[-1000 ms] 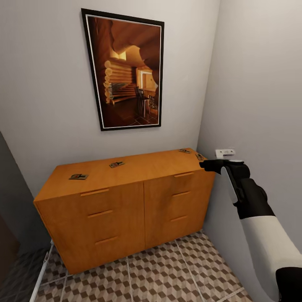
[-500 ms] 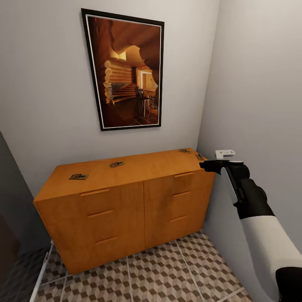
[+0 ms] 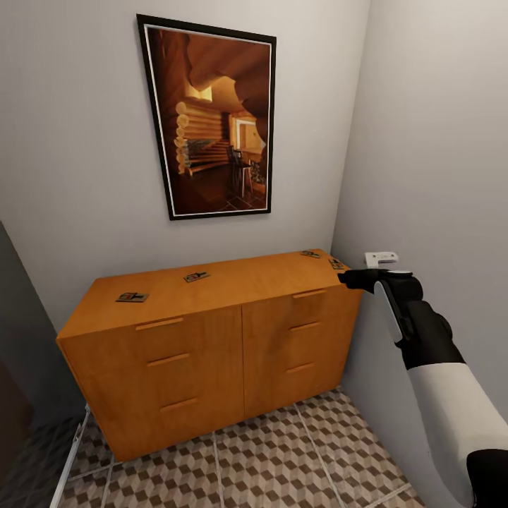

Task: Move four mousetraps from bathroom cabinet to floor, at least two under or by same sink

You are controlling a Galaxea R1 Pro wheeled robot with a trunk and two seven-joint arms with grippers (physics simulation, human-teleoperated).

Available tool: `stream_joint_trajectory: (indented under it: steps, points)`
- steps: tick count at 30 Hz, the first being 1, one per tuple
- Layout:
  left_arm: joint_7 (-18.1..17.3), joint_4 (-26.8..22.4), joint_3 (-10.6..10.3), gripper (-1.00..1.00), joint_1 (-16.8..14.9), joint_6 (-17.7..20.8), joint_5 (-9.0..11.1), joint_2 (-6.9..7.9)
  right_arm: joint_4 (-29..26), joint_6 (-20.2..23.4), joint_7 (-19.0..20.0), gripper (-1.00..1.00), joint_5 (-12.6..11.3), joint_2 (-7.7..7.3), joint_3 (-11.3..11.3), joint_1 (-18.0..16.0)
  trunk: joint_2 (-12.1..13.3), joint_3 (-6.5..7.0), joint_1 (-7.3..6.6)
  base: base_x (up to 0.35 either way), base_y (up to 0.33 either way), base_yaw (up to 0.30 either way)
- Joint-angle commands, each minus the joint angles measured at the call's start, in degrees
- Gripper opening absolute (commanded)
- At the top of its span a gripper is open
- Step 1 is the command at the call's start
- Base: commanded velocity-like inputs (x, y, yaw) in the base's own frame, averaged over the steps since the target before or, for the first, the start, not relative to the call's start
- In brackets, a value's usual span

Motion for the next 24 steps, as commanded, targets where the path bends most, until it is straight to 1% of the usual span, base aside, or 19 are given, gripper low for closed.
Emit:
stream_joint_trajectory:
  steps: [1,8,24]
  points:
    - [-0.4,0.2,0.3,1.00,-0.1,-0.3,0.1,0.01,0.0,0.2,-0.3,1.00,-0.6,-0.31,0.1,0.0,0.0,-0.06,0.00,0.000,0.000,0.000]
    - [-0.4,0.2,0.3,1.00,-0.1,-0.2,0.1,-0.02,0.0,0.2,-0.1,1.00,-0.6,-0.69,0.2,0.0,0.0,-0.06,0.00,0.000,0.000,0.000]
    - [-0.4,0.1,0.3,1.00,-0.1,-0.2,0.1,-0.02,0.0,-0.1,-0.2,1.00,-0.6,-0.77,0.3,0.0,0.0,-0.06,0.00,0.000,0.000,0.000]
